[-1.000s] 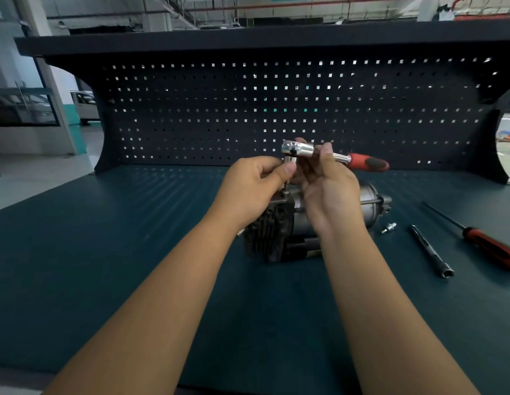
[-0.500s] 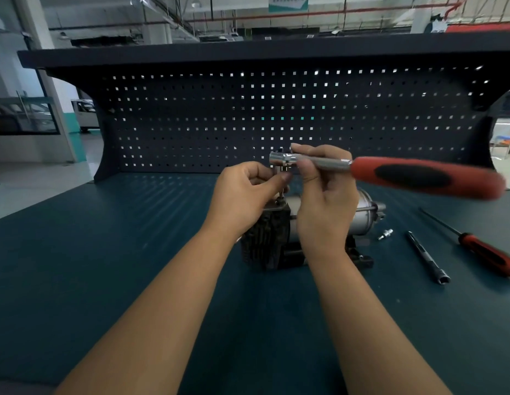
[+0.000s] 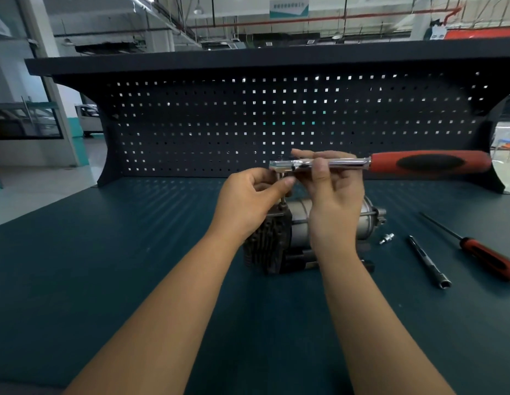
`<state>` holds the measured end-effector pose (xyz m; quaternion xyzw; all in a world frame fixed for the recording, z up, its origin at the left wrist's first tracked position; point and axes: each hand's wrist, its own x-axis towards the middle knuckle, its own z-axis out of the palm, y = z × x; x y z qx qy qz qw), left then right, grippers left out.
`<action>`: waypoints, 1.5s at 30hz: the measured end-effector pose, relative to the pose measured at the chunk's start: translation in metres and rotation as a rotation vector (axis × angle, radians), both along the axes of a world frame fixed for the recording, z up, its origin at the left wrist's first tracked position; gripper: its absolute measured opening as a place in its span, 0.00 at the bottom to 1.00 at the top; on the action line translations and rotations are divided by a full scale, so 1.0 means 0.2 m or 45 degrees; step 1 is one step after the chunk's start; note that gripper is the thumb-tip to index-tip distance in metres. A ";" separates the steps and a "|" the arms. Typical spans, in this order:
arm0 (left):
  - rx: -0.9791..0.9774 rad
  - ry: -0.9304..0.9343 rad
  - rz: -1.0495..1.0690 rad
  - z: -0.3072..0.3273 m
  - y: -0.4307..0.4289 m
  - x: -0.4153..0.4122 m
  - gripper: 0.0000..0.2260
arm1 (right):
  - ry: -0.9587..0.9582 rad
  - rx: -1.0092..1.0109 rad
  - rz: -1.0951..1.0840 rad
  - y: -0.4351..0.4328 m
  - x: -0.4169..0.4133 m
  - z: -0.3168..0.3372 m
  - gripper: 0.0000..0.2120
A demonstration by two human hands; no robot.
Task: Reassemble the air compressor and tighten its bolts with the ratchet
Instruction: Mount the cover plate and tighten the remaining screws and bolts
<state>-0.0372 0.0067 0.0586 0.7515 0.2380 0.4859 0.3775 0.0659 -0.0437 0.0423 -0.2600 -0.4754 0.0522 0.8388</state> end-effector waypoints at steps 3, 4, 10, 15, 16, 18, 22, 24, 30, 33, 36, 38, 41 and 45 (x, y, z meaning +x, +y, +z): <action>-0.024 -0.048 0.020 0.01 0.00 0.00 0.04 | -0.310 0.038 -0.349 -0.01 -0.03 -0.02 0.11; -0.031 -0.069 0.021 0.01 0.00 0.00 0.04 | -0.378 0.047 -0.398 -0.02 -0.03 -0.02 0.11; -0.024 -0.041 -0.063 0.01 -0.01 -0.01 0.05 | -0.108 -0.023 -0.140 -0.02 -0.04 0.00 0.06; 0.049 0.056 -0.088 0.01 0.00 -0.02 0.05 | 0.434 -0.216 0.558 -0.02 0.02 0.04 0.12; 0.048 0.050 -0.092 0.01 0.00 -0.01 0.05 | 0.434 -0.216 0.534 -0.02 0.02 0.04 0.12; 0.044 0.022 -0.085 0.00 0.00 -0.01 0.05 | 0.333 -0.166 0.296 0.00 0.00 0.02 0.09; 0.015 -0.034 -0.071 0.00 0.00 0.00 0.04 | -0.139 0.046 -0.379 -0.01 -0.04 -0.05 0.08; -0.031 -0.063 -0.049 0.00 0.00 0.00 0.03 | -0.351 0.080 -0.502 0.00 -0.04 -0.07 0.07; -0.091 -0.082 -0.085 -0.01 0.01 0.00 0.03 | -0.351 0.033 -0.462 0.00 -0.07 -0.07 0.07; -0.051 -0.076 -0.092 0.00 0.01 0.00 0.03 | 0.033 -0.049 -0.072 -0.01 -0.06 -0.02 0.07; 0.038 -0.023 -0.101 0.00 0.00 -0.01 0.05 | 0.336 -0.183 0.386 -0.02 0.00 0.03 0.10; 0.080 0.020 -0.116 0.00 0.00 -0.01 0.06 | 0.364 -0.230 0.418 -0.01 0.02 0.03 0.10; 0.087 0.029 -0.110 0.00 0.00 -0.01 0.05 | 0.122 -0.100 0.044 -0.02 -0.03 -0.03 0.09; 0.078 -0.015 -0.034 -0.01 0.00 0.00 0.02 | -0.638 0.207 -0.655 0.01 0.00 -0.01 0.11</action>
